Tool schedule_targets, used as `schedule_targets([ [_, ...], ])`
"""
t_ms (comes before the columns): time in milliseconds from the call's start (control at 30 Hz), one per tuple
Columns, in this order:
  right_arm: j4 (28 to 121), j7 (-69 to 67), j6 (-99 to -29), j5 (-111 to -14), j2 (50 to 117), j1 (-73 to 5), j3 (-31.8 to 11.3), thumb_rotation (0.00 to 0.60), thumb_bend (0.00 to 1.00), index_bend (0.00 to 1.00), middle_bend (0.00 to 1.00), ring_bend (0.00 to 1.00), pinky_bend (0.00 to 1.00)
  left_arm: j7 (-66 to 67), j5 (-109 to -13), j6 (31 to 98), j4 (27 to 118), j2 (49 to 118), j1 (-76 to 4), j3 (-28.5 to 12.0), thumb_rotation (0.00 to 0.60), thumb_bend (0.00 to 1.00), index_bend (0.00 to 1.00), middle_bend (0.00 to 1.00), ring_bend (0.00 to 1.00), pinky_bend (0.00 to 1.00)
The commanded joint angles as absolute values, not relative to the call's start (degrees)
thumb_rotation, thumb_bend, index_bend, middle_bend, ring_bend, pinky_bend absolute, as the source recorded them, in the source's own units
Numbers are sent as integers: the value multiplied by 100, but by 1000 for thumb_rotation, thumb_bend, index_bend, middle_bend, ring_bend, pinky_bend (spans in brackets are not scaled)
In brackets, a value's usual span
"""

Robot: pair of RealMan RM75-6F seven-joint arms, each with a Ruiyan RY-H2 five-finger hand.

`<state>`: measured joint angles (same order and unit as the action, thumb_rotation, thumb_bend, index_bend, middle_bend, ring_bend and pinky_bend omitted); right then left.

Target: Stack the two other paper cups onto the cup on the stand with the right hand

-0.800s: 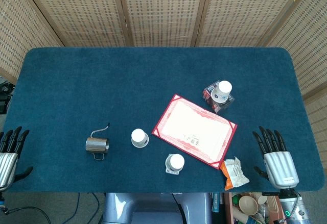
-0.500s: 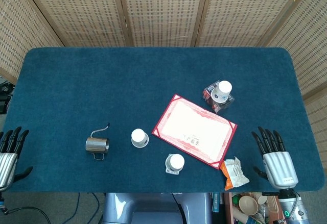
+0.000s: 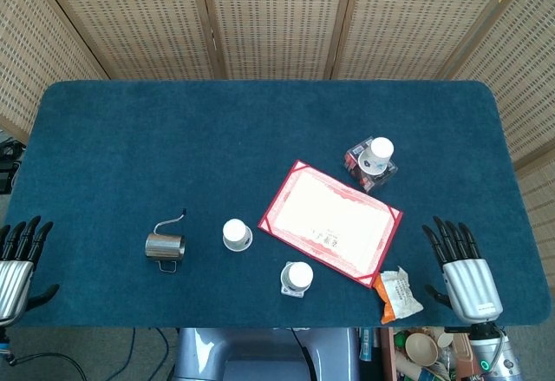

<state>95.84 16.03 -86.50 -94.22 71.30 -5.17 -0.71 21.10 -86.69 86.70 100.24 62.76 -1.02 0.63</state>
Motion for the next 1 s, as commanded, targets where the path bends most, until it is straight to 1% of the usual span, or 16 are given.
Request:
schedule_targets([
  [33,9586,1577,-8675,-9452,7138,-515,-71,600,96,0,0,0,0,2119,-8671,8671,10028,6281,-99,66,600,180,0,0,0,0],
  [1000,9599,1619,-8634,-9526,7193,-511,-19,600,95,0,0,0,0,2118,-8638,8656,10021,6289,-104,59,600,182,0,0,0,0],
])
